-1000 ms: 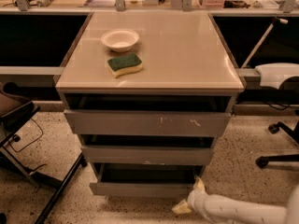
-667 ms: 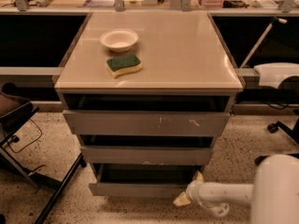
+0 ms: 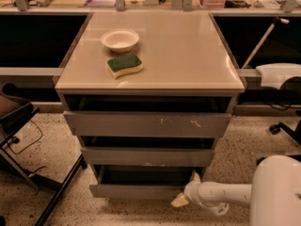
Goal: Open bottom drawer
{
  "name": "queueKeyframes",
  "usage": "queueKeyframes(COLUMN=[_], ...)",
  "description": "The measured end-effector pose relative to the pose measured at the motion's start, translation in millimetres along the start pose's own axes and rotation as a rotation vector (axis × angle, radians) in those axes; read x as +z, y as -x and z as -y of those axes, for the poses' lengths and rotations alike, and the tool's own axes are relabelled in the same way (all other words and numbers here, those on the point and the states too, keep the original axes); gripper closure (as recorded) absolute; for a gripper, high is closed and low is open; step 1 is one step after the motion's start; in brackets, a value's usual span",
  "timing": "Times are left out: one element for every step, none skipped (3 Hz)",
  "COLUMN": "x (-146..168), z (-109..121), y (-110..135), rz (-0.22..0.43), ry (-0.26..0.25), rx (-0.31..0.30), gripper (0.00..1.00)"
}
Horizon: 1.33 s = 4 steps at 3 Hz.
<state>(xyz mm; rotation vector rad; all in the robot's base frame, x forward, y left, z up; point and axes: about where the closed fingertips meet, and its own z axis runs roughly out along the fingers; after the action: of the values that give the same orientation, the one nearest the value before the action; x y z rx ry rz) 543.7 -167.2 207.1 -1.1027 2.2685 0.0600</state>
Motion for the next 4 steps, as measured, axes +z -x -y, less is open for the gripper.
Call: queueKeyframes(x=[12.3, 27.1, 27.3, 37.9], z=[-5.7, -7.0, -7.3, -2.0], y=[6.2, 14.0, 13.6, 8.9], rz=[0.036, 0.076, 0.075, 0.048], ry=[0.061, 0.134, 0.134, 0.141], rx=[0.009, 0.033, 0.033, 0.056], gripper=[0.00, 0.00, 0.00, 0.00])
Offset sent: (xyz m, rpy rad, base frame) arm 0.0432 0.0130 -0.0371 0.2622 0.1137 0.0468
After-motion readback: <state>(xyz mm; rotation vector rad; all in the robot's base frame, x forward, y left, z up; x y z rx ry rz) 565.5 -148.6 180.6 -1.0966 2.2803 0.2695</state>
